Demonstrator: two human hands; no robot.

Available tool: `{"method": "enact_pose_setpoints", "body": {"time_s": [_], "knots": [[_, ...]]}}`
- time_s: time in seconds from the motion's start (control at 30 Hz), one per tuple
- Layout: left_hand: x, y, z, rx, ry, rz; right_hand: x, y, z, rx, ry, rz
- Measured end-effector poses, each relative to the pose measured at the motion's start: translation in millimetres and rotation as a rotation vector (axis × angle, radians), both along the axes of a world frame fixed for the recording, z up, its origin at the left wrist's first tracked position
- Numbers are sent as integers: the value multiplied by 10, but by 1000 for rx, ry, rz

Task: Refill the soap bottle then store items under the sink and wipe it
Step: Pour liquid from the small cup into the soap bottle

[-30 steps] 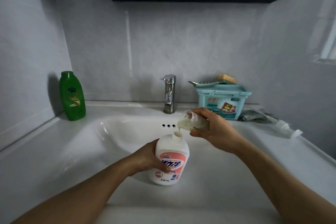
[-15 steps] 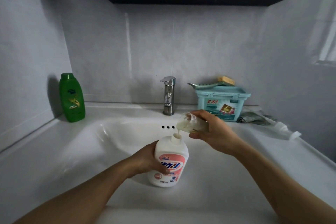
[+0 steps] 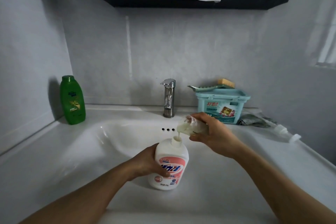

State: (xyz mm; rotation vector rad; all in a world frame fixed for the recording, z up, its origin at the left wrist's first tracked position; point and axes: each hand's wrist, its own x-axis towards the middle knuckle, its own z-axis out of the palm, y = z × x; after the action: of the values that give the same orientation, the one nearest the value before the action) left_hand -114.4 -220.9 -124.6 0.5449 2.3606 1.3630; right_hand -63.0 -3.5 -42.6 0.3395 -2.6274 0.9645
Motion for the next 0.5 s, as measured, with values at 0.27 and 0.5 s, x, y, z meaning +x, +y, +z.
{"method": "enact_pose_setpoints", "body": {"time_s": [0.27,0.5], "knots": [[-26,-12,-27,12,4,-10,-5,3,6,-7,-8,0],[-9,-11,-13,20,3,-14,-2,8,4,0,-6,-1]]}}
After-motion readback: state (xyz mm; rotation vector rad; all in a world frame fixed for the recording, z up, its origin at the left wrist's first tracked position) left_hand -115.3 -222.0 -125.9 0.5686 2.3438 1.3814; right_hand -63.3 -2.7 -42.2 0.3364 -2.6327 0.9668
